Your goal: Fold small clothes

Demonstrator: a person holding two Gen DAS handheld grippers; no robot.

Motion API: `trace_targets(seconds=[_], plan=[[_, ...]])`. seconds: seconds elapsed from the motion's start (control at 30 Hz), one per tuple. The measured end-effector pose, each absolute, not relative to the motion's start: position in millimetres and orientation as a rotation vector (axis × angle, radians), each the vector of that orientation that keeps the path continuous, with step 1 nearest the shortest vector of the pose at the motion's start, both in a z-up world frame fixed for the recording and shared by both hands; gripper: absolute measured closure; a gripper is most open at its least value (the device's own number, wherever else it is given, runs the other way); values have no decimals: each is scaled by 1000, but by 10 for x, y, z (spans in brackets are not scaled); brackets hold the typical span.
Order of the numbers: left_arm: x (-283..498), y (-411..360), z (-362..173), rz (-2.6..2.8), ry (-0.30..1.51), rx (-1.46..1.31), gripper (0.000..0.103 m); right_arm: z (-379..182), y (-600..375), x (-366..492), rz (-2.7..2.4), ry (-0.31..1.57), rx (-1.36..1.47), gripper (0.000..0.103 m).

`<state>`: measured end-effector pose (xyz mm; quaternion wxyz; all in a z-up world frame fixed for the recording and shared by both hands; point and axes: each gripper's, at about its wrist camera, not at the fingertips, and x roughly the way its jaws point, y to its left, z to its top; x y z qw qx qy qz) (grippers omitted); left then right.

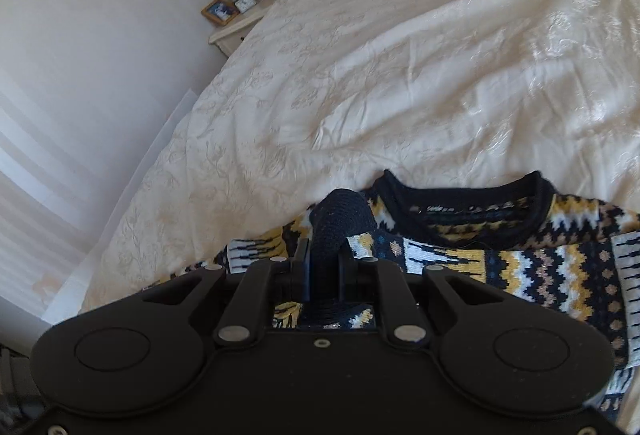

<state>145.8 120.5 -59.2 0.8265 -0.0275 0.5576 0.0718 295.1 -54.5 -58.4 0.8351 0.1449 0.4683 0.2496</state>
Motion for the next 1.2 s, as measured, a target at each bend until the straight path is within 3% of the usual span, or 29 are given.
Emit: trace_targets(seconds=[0.03, 0.13, 0.2, 0.27, 0.7, 0.97, 1.2], plan=[[1478, 1252, -612, 155, 1185, -59, 34, -671, -443, 2939, 533, 1003, 286, 82], [1540, 1325, -669, 152, 1182, -61, 34, -855, -205, 2858, 532, 1040, 223, 68], [1579, 1345, -694, 150, 1178, -67, 34, -907, -170, 2797, 548, 1044, 234, 48], [1620, 1335, -717, 148, 1169, -68, 34, -917, -240, 2739, 561, 1032, 273, 44], [2274, 800, -956, 64, 1149, 7, 34, -1059, -1787, 2765, 228, 1006, 243, 44], [2635, 520, -1446, 56, 1206, 95, 34, -1391, -2743, 3007, 6, 1032, 307, 44], [2652, 512, -1716, 55, 1215, 149, 22, -1697, -3037, 3254, -14, 1056, 420, 44]])
